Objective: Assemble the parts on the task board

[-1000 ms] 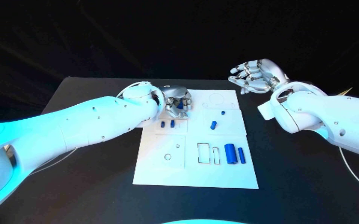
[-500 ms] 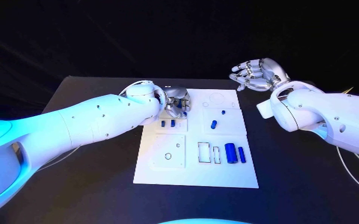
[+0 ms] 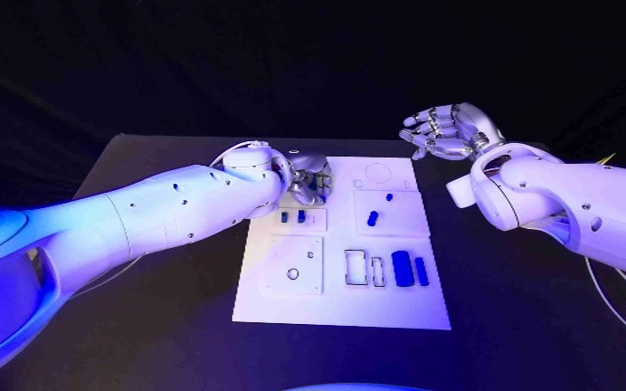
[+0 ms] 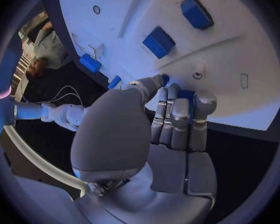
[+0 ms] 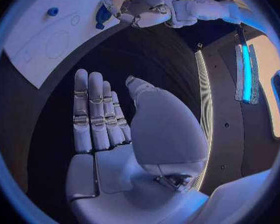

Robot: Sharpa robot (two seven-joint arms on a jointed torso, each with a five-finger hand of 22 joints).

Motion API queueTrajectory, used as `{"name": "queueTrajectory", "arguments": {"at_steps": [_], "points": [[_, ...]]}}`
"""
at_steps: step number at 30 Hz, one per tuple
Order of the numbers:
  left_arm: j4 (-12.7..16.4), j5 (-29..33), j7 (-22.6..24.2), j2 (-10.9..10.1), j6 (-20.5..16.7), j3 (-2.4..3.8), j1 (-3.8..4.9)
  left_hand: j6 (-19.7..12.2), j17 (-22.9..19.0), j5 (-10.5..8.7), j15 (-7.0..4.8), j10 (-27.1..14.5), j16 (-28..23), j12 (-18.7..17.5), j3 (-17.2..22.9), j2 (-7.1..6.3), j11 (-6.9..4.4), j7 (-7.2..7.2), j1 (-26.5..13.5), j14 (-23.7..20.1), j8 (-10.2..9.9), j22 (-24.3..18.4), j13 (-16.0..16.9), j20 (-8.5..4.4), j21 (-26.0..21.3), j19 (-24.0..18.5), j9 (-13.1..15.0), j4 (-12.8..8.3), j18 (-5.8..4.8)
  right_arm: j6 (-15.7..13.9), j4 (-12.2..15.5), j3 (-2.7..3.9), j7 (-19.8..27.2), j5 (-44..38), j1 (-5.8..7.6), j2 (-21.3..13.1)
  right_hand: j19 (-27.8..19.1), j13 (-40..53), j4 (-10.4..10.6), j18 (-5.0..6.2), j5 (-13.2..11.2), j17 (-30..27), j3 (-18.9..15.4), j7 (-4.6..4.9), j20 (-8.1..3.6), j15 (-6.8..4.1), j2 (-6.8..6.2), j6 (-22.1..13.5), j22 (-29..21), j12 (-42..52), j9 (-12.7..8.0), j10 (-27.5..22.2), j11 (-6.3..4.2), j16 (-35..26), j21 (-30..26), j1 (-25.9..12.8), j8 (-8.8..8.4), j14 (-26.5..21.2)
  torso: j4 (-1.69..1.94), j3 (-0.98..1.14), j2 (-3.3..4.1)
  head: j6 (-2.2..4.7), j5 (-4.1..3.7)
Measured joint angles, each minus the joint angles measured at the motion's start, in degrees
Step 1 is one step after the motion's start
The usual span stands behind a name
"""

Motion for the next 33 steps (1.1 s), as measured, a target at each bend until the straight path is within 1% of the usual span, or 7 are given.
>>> {"name": "queueTrajectory", "arguments": {"at_steps": [3,5,10,23,24,25,33], "points": [[-0.09,-0.03,0.0,0.2,-0.01,-0.05,0.01,0.4,0.51,0.0,-0.22,0.64,0.36,0.03,0.46,0.0,-0.23,0.13,0.0,0.44,0.0,0.78,-0.08,-0.01,0.6,0.67,0.0,-0.37,-0.05,0.02,0.0,0.0,0.0,0.07,-0.01,0.06,0.0,0.0,0.0,0.0,0.0,-0.01,0.0,0.01,0.0,0.0,0.0,-0.01,-0.02,0.0,0.0,0.0,0.0,0.0,0.0,0.0,0.0,0.0,0.01,0.0,0.02,-0.02,0.02],[-0.1,-0.04,0.0,0.32,-0.01,-0.11,-0.01,1.46,1.34,0.0,-0.6,1.84,1.07,0.03,1.19,0.33,-0.46,0.06,-0.33,1.21,0.0,1.69,-0.18,-0.21,1.49,1.44,0.0,-0.78,-0.89,0.03,0.0,0.0,0.0,0.11,-0.02,0.1,0.0,-0.07,0.0,0.0,0.0,-0.07,0.0,0.01,0.0,0.0,0.0,-0.01,-0.13,0.0,0.0,0.0,0.0,0.0,0.0,0.0,0.0,0.0,0.01,0.01,0.02,-0.09,0.05],[-0.1,-0.12,0.05,0.5,0.04,-0.18,-0.04,2.99,2.73,0.0,-1.04,3.35,1.94,0.02,2.26,0.82,-1.17,-0.06,-0.83,2.46,0.0,3.02,-0.26,-0.68,2.54,2.32,0.21,-1.54,-0.89,0.05,-0.05,0.0,-0.01,0.18,-0.02,0.18,0.0,-0.19,0.0,-0.01,0.0,-0.17,0.0,0.0,0.0,0.0,0.0,-0.02,-0.31,0.0,-0.04,0.0,0.0,-0.25,-0.27,0.0,0.0,0.0,0.04,0.03,0.02,-0.16,0.08],[-0.74,-0.27,0.21,0.96,-0.02,-0.29,-0.01,4.1,3.58,-0.07,-1.38,5.65,2.65,-0.24,3.54,1.07,-1.36,0.27,-1.16,3.57,-0.65,4.87,-0.38,-0.9,4.11,3.97,0.3,-2.83,-0.88,0.07,0.0,-0.01,-0.02,0.25,-0.06,0.21,0.22,-0.52,-0.08,-0.01,0.0,-0.41,0.4,-0.01,0.21,0.0,0.26,-0.03,-0.79,0.01,-0.05,0.01,0.0,-0.57,-0.55,-0.25,0.22,0.0,0.04,0.04,-0.04,-0.21,-0.03],[-0.75,-0.28,0.23,0.98,-0.07,-0.3,-0.01,4.34,3.69,-0.08,-1.46,5.92,2.66,-0.33,3.74,1.16,-1.5,0.26,-1.26,3.7,-0.65,5.16,-0.43,-1.09,4.36,4.17,0.36,-3.03,-0.97,0.07,0.0,-0.01,-0.01,0.25,-0.07,0.23,0.22,-0.52,-0.08,-0.01,0.0,-0.41,0.4,-0.02,0.21,0.0,0.26,-0.04,-0.79,0.01,-0.05,0.01,0.0,-0.57,-0.55,-0.25,0.22,0.0,0.04,0.04,-0.04,-0.2,-0.03],[-0.75,-0.3,0.25,1.0,-0.13,-0.31,-0.01,4.63,3.71,-0.12,-1.55,6.3,2.66,-0.38,3.92,1.15,-1.51,0.14,-1.26,3.79,-0.65,5.38,-0.52,-1.19,4.4,4.26,0.4,-3.21,-1.78,0.07,0.0,-0.01,-0.01,0.26,-0.07,0.24,0.22,-0.55,-0.08,-0.01,0.0,-0.43,0.4,-0.03,0.21,0.0,0.26,-0.05,-0.84,0.01,-0.05,0.01,0.0,-0.57,-0.55,-0.25,0.22,0.0,0.04,0.03,-0.04,-0.2,-0.02],[-0.27,-0.35,0.72,0.61,-1.26,-0.45,-0.2,5.63,4.18,-0.19,-1.75,7.65,2.88,-0.92,4.45,1.22,-2.0,-0.02,-1.78,4.4,-0.86,6.7,-0.51,-1.29,5.25,5.19,0.64,-4.08,-1.77,0.07,-0.07,-0.01,0.06,0.29,-0.14,0.36,0.22,-0.68,-0.08,-0.01,0.0,-0.51,0.4,-0.1,0.21,0.0,0.48,-0.12,-1.03,0.01,-0.05,0.01,0.0,-0.57,-0.78,-0.48,0.22,0.01,0.01,0.01,-0.04,0.12,0.09]]}}
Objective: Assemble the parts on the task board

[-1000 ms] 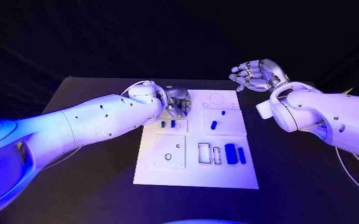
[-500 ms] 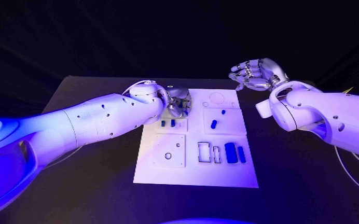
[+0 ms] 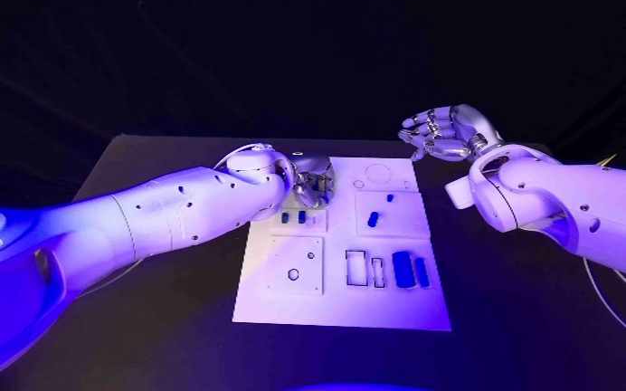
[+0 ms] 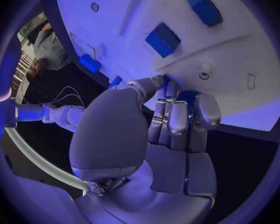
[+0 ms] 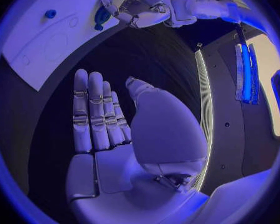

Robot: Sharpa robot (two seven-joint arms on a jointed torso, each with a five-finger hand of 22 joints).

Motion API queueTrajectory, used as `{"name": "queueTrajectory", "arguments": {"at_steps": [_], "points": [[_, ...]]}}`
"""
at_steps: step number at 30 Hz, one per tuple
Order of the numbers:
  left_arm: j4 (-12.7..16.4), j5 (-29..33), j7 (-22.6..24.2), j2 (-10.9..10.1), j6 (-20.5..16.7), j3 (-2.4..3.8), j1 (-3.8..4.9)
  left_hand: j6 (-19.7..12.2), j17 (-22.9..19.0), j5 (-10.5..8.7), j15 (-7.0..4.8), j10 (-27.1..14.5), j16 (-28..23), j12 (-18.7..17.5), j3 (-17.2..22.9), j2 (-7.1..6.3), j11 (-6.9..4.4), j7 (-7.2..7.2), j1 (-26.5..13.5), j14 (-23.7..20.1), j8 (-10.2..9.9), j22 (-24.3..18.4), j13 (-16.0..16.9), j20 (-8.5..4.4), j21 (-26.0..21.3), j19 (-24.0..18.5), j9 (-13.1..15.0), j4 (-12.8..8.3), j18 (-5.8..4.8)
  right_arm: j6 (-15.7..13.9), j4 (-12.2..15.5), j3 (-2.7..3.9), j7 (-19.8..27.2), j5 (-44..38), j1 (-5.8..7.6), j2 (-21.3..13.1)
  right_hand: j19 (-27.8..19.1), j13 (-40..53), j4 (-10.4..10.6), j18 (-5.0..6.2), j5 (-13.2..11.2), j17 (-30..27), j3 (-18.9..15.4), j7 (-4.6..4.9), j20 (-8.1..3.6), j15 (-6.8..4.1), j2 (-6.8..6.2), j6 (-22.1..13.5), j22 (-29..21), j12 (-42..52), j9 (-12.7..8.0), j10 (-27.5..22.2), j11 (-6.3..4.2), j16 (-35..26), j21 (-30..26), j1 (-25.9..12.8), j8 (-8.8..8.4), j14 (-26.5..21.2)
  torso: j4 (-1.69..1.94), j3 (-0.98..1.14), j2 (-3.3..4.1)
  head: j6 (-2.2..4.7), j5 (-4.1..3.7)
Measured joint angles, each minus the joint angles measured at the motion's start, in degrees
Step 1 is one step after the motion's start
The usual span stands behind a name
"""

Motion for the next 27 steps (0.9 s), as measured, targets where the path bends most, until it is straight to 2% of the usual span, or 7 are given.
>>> {"name": "queueTrajectory", "arguments": {"at_steps": [3,7,16,19,22,27], "points": [[0.96,0.08,0.12,-0.65,-0.41,-0.01,-0.09,0.41,0.0,-0.01,0.0,0.21,0.0,-0.1,0.0,0.0,0.19,-0.01,0.0,0.0,0.0,0.0,0.06,0.0,0.0,0.0,0.0,0.0,0.0,0.0,-0.08,0.0,0.04,0.01,-0.03,0.07,0.0,0.0,0.0,0.0,0.0,0.0,0.0,0.0,0.0,0.0,0.07,0.0,-0.06,0.0,0.0,0.0,0.0,-0.31,0.0,-0.06,0.0,0.0,0.0,-0.05,0.02,0.26,0.05],[2.59,0.32,0.22,-1.76,-0.9,0.42,-0.16,0.41,0.0,-0.02,-0.2,0.29,0.0,-0.16,0.17,0.0,0.11,-0.01,0.0,0.2,0.0,-0.04,0.1,0.0,0.0,0.0,0.0,-0.16,0.0,0.0,-0.18,0.0,0.09,0.02,-0.06,0.09,0.0,-0.02,0.0,0.0,0.0,-0.02,0.0,0.0,0.0,0.0,0.06,0.0,-0.09,0.0,0.0,0.0,0.0,-0.31,0.0,-0.06,0.0,0.0,0.01,-0.1,0.04,0.39,0.1],[7.76,2.01,0.28,-6.38,-2.03,2.92,-0.11,0.4,-0.02,-0.03,-0.2,0.29,0.0,-0.48,0.17,0.23,0.11,-0.01,-0.23,0.2,-0.31,-0.04,0.1,0.0,0.0,0.0,0.05,-0.17,0.0,0.01,-0.26,0.0,0.19,0.05,-0.16,-0.08,0.0,-0.15,0.0,0.0,0.0,-0.06,0.0,-0.01,0.0,0.0,0.07,-0.01,-0.22,0.0,0.0,0.09,0.09,-0.31,-0.21,-0.06,0.0,0.0,0.09,-0.15,-0.02,0.58,0.02],[9.14,2.71,0.24,-7.79,-2.23,3.45,-0.04,0.4,-0.02,-0.04,-0.2,0.29,0.0,-0.48,0.17,0.23,0.12,-0.01,-0.23,0.2,-0.31,-0.04,0.1,0.0,0.0,-0.01,0.05,-0.17,0.01,0.0,-0.26,0.0,0.22,0.05,-0.17,-0.15,0.0,-0.15,0.0,-0.01,0.0,-0.06,0.0,-0.01,0.0,0.0,0.06,-0.01,-0.22,0.0,0.01,0.09,0.09,-0.31,-0.21,-0.06,0.0,0.0,0.13,-0.14,-0.05,0.52,-0.01],[10.09,3.41,0.13,-9.13,-2.24,3.73,0.0,0.4,-0.07,-0.04,-0.2,0.28,0.0,-0.48,0.17,0.23,0.12,-0.01,-0.23,0.2,-0.31,-0.04,0.1,0.0,0.0,-0.01,0.04,-0.16,0.01,0.0,-0.26,0.0,0.24,0.06,-0.18,-0.19,0.0,-0.15,0.0,0.0,0.0,-0.08,0.0,-0.01,0.0,0.0,0.06,-0.01,-0.22,0.0,0.01,0.09,0.09,-0.31,-0.21,-0.06,0.0,0.0,0.15,-0.12,-0.05,0.51,-0.02],[10.45,4.38,-0.07,-10.48,-2.05,3.87,0.0,0.4,-0.23,-0.04,-0.2,0.49,0.0,-0.77,0.01,0.23,0.33,-0.01,-0.23,0.2,-0.51,0.01,0.1,0.0,0.22,-0.01,0.04,-0.32,0.01,0.0,-0.27,0.0,0.27,0.06,-0.23,-0.27,0.0,-0.29,0.0,0.0,0.0,-0.15,-0.01,0.13,0.0,0.0,0.06,-0.17,-0.4,0.0,0.0,-0.03,0.21,-0.35,-0.29,-0.06,0.0,0.0,0.14,-0.1,-0.03,0.4,0.12]]}}
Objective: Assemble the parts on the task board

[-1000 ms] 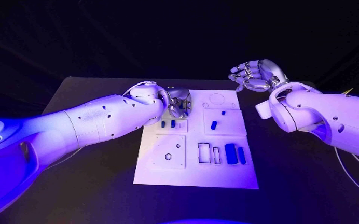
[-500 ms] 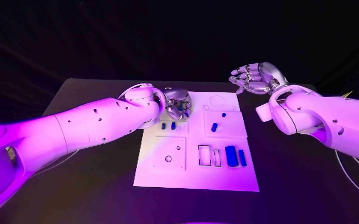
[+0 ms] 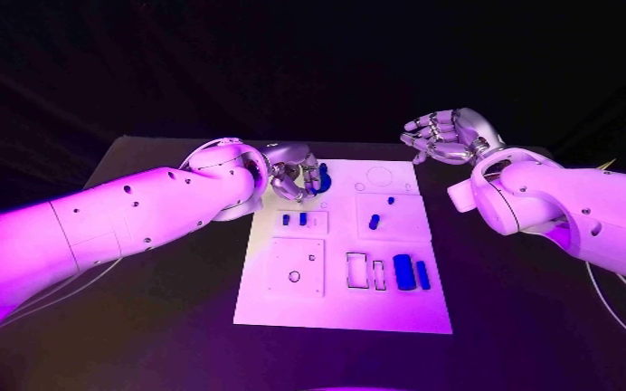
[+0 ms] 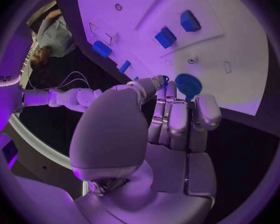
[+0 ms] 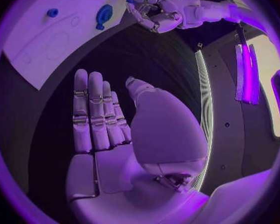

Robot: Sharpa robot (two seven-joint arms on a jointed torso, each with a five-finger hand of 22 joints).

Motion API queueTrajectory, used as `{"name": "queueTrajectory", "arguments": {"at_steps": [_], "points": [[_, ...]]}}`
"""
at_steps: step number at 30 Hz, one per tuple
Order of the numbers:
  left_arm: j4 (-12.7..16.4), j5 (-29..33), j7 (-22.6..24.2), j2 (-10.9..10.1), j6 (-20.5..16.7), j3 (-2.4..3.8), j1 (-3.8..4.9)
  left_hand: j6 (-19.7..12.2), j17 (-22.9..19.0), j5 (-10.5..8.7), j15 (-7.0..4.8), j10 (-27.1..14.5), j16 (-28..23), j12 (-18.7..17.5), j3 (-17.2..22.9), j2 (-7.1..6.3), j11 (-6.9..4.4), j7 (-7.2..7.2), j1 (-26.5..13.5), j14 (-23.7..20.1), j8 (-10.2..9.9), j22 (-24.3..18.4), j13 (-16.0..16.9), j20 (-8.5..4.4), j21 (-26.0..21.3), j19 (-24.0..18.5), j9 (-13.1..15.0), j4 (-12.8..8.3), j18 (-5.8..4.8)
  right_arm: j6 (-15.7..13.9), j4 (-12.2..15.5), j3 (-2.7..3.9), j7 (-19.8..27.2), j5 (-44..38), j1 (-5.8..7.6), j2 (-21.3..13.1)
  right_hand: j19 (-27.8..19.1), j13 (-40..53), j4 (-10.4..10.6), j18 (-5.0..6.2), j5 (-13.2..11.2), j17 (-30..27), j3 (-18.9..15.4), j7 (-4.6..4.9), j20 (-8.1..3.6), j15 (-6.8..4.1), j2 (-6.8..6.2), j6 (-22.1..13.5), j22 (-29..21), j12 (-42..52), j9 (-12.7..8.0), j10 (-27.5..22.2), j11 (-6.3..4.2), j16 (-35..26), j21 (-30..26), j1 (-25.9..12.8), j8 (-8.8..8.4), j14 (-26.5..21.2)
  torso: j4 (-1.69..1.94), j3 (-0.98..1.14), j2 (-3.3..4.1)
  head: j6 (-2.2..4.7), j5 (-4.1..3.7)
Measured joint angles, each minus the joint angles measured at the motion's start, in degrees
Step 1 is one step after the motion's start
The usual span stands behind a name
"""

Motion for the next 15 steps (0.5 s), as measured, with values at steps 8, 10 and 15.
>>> {"name": "queueTrajectory", "arguments": {"at_steps": [8,10,15], "points": [[-0.8,0.82,-0.32,-1.05,0.32,-0.08,-0.06,0.0,-0.06,0.0,0.0,0.0,0.0,-0.04,0.0,0.0,0.0,0.0,0.0,0.0,0.0,-0.01,0.0,0.0,0.0,0.0,0.0,0.0,0.0,-0.01,-0.01,0.0,0.03,0.01,-0.08,-0.08,0.0,-0.35,0.0,0.0,0.0,-0.25,0.0,-0.01,0.0,0.0,0.0,-0.02,-0.5,0.0,-0.04,-0.09,0.09,-0.53,-0.49,0.0,0.23,0.0,-0.02,-0.01,0.04,-0.21,0.05],[-1.14,0.95,-0.4,-1.19,0.41,-0.13,-0.07,0.0,-0.06,0.0,0.0,0.0,0.0,-0.05,0.0,0.0,0.0,0.0,0.0,0.0,0.0,-0.01,-0.01,0.0,0.0,0.0,-0.01,0.0,0.0,-0.01,-0.01,0.0,0.04,0.01,-0.09,-0.08,0.0,-0.46,0.0,0.0,0.0,-0.29,0.0,-0.08,0.0,0.02,0.0,-0.09,-0.66,0.0,-0.04,-0.25,0.25,-0.65,-0.59,0.0,0.23,-0.02,-0.05,-0.01,0.05,-0.21,0.1],[-1.87,1.11,-0.54,-1.23,0.73,-0.36,-0.11,0.0,-0.06,0.0,0.0,-0.01,0.0,-0.05,0.0,0.0,0.0,0.0,0.0,0.0,0.0,-0.01,-0.01,0.0,0.0,0.0,-0.01,0.0,0.0,-0.02,0.0,0.0,0.07,0.01,-0.12,-0.09,0.0,-0.79,-0.02,0.0,0.0,-0.53,0.02,-0.08,0.0,0.24,0.0,-0.1,-1.11,0.0,-0.08,-0.49,0.23,-1.07,-1.02,0.0,0.23,-0.24,-0.11,-0.01,0.07,-0.24,0.19]]}}
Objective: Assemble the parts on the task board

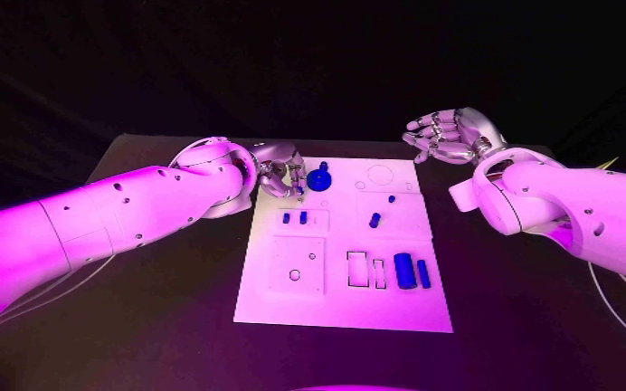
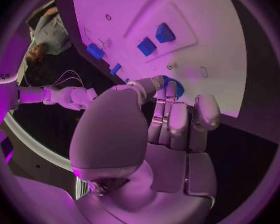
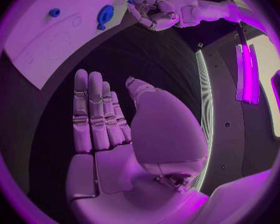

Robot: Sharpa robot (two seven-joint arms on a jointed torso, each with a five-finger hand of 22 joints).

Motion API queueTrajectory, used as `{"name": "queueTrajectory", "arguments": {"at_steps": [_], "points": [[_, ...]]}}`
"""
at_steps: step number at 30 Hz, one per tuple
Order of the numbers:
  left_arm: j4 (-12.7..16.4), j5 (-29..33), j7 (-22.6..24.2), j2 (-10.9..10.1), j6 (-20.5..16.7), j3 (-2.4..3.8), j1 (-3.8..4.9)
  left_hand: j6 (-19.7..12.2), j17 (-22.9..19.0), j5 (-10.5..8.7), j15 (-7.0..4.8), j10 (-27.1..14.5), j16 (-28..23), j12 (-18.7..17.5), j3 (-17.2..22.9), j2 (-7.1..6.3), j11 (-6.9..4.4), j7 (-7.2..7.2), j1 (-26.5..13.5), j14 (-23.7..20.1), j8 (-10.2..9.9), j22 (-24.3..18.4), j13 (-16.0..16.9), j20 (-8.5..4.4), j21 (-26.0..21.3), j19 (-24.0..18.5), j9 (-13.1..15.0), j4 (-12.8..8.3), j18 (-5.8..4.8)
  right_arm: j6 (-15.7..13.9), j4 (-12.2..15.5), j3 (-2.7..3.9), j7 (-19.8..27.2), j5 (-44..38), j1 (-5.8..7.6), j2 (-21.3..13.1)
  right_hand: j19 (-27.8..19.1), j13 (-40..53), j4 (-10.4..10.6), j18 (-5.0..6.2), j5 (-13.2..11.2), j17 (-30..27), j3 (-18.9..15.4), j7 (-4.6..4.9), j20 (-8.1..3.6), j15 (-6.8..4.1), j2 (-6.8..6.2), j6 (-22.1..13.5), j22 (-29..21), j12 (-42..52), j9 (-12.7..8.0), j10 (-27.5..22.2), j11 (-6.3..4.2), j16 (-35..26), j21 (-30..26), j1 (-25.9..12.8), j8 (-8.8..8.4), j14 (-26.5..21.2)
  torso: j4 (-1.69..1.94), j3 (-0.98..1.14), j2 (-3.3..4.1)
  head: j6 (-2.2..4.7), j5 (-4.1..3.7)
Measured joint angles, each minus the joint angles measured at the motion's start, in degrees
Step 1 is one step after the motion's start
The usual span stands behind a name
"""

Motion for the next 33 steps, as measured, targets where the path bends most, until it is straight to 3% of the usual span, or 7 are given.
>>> {"name": "queueTrajectory", "arguments": {"at_steps": [12,33], "points": [[-1.67,-0.01,-0.27,0.36,0.88,-0.79,-0.21,0.0,0.0,0.0,0.0,-0.01,0.0,-0.01,0.0,0.0,0.0,0.0,0.0,0.0,0.0,-0.01,-0.01,0.0,0.0,0.0,0.01,0.0,0.0,-0.02,0.06,0.0,0.08,0.0,-0.04,-0.09,0.0,-0.58,-0.15,0.0,0.0,-0.33,0.15,0.2,0.0,0.37,-0.23,-0.22,-0.83,0.0,-0.07,-0.43,0.25,-0.58,-0.62,-0.23,0.0,-0.38,-0.07,0.06,0.04,-0.1,0.11],[-1.83,0.12,-0.17,0.94,1.48,-1.04,-0.32,0.41,-0.21,0.0,0.0,-0.01,0.0,-0.11,0.0,0.23,0.01,0.0,-0.23,0.0,-0.15,-0.02,-0.03,0.0,0.0,0.0,0.02,0.0,0.0,-0.04,0.1,0.0,0.21,0.0,-0.05,-0.13,0.0,-0.73,-0.3,0.0,0.0,-0.39,0.3,0.19,0.0,0.37,-0.23,-0.23,-0.95,0.0,-0.06,-0.42,0.25,-0.89,-0.84,-0.23,0.22,-0.37,-0.02,0.03,0.05,-0.23,0.04]]}}
